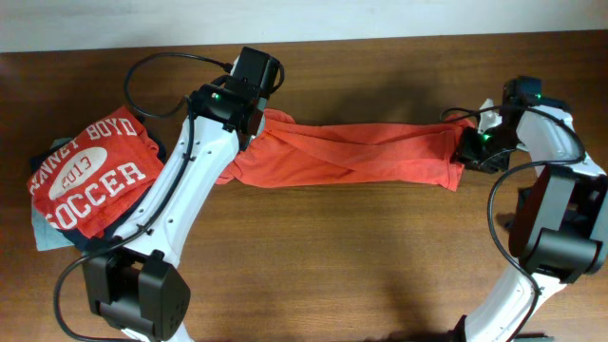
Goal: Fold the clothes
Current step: 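Hold the shirt taut between both grippers, adjusting the right end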
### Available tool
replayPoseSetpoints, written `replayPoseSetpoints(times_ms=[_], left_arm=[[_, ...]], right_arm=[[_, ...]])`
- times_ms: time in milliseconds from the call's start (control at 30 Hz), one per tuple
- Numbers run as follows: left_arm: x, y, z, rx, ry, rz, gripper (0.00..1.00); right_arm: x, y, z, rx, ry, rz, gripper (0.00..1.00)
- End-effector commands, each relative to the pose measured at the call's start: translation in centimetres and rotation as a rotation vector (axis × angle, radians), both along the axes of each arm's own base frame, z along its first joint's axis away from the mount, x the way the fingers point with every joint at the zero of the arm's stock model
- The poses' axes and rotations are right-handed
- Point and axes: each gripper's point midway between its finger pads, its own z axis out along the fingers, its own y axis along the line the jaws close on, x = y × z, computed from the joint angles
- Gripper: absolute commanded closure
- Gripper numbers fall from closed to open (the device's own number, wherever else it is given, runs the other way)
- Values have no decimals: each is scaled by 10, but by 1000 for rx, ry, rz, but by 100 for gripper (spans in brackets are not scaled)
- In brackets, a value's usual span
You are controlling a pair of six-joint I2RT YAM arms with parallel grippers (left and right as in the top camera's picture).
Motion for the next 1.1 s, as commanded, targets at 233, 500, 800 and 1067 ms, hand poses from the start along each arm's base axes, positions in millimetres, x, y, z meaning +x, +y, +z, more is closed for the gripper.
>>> replayPoseSetpoints(times_ms=[233, 500, 800, 1067], left_arm=[[-2, 3, 2, 1, 0, -4, 99], [-2, 3, 2, 2, 0, -5, 99], [-1, 5, 3, 6, 1, -8, 99], [1, 16, 11, 62, -27, 23, 100]], right_arm=[[7, 20, -18, 124, -25, 78, 67], [10, 15, -14, 119, -41, 61, 88], [23, 6, 59, 93, -130, 33, 96], [20, 6, 110, 70, -202, -3, 96]])
